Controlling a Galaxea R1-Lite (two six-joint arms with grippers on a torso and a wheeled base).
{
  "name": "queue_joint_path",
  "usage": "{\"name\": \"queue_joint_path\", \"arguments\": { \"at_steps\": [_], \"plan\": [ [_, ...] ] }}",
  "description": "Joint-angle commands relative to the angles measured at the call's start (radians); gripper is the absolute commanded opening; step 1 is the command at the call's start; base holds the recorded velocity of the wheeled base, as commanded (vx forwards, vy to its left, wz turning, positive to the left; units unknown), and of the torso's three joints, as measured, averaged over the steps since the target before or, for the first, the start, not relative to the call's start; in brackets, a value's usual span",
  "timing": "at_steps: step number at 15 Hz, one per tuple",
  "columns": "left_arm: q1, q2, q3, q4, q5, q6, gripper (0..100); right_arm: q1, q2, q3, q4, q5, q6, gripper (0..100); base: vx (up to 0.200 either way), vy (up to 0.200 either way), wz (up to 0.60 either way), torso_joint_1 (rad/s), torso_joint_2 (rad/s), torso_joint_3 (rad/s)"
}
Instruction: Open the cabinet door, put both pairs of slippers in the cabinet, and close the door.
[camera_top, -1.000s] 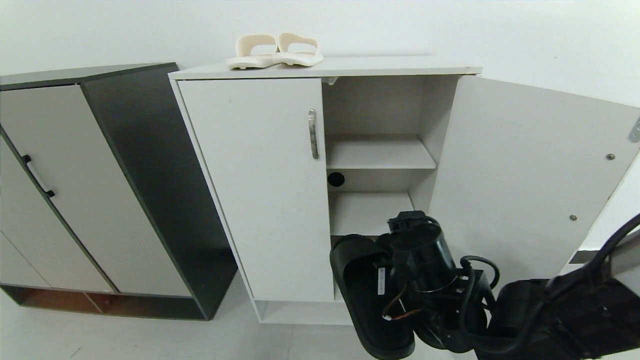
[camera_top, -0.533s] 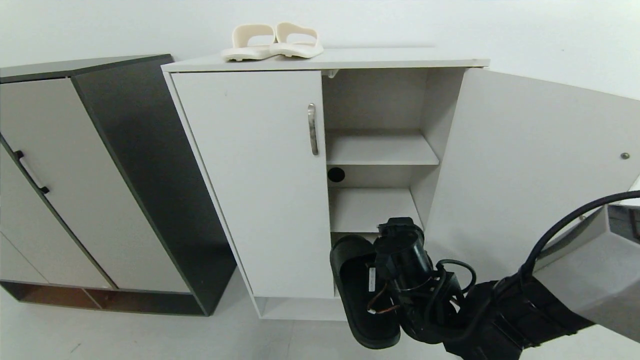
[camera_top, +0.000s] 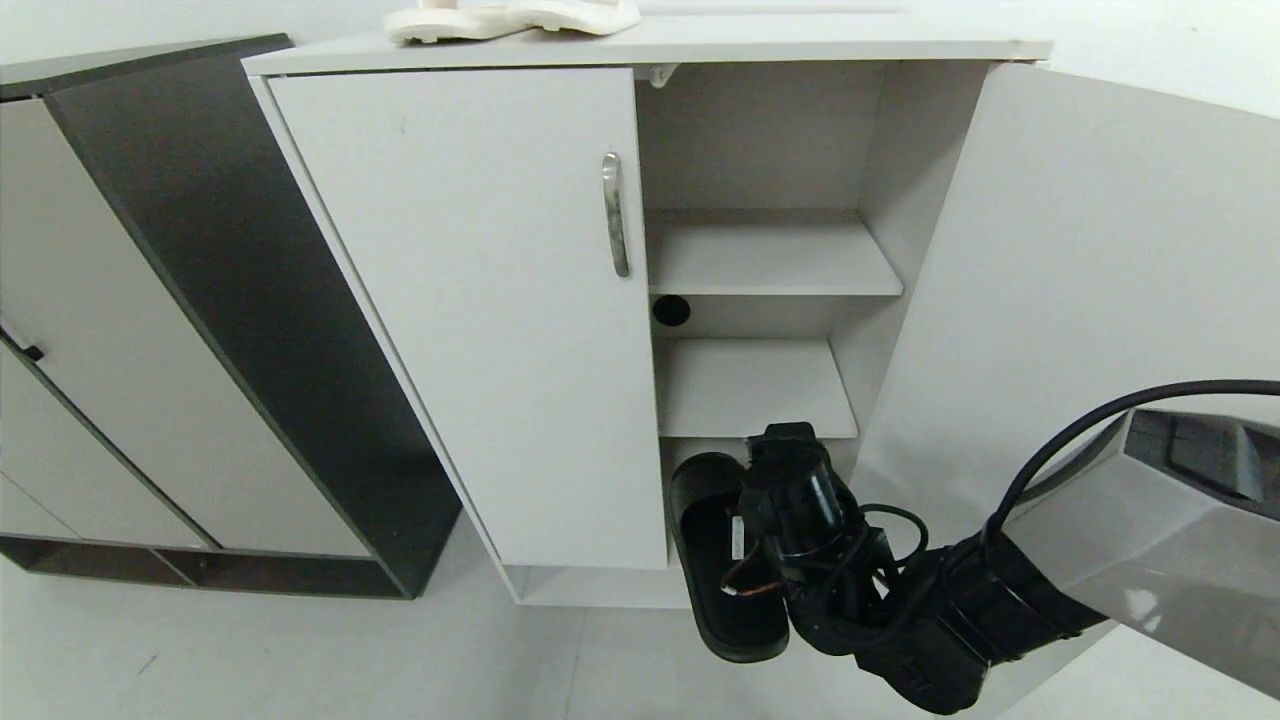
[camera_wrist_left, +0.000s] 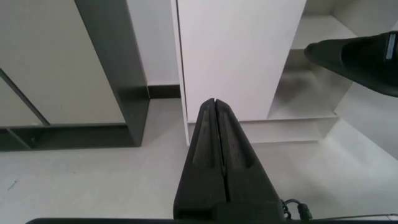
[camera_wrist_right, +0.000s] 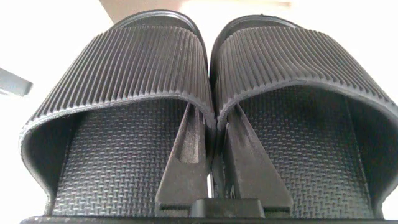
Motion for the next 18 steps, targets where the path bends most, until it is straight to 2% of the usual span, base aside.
{"name": "queue_joint_path", "arguments": {
  "at_steps": [1,5,8,13,16,18],
  "plan": [
    [0.000,0.002,0.000,0.000,0.000,0.000,0,-0.004,0.008,-0.002,-0.030,-0.002,-0.019,0,0.000,0.000,0.00,0.007,0.00,-0.188],
    [0.000,0.002,0.000,0.000,0.000,0.000,0,-0.013,0.009,0.001,-0.157,-0.056,-0.108,0,0.000,0.000,0.00,0.006,0.00,-0.178],
    [0.000,0.002,0.000,0.000,0.000,0.000,0,-0.022,0.009,0.009,-0.257,-0.082,-0.163,0,0.000,0.000,0.00,0.000,0.00,0.000],
    [0.000,0.002,0.000,0.000,0.000,0.002,0,-0.047,0.037,0.011,-0.324,-0.119,-0.168,0,0.000,0.000,0.00,0.000,0.00,0.000],
    [0.000,0.002,0.000,0.000,0.000,0.002,0,-0.053,0.095,0.021,-0.473,-0.118,-0.209,0,0.000,0.000,0.00,0.000,0.00,0.000],
    [0.000,0.002,0.000,0.000,0.000,0.002,0,-0.053,0.108,0.029,-0.514,-0.116,-0.226,0,0.000,0.000,0.00,0.000,0.00,0.000]
  ]
}}
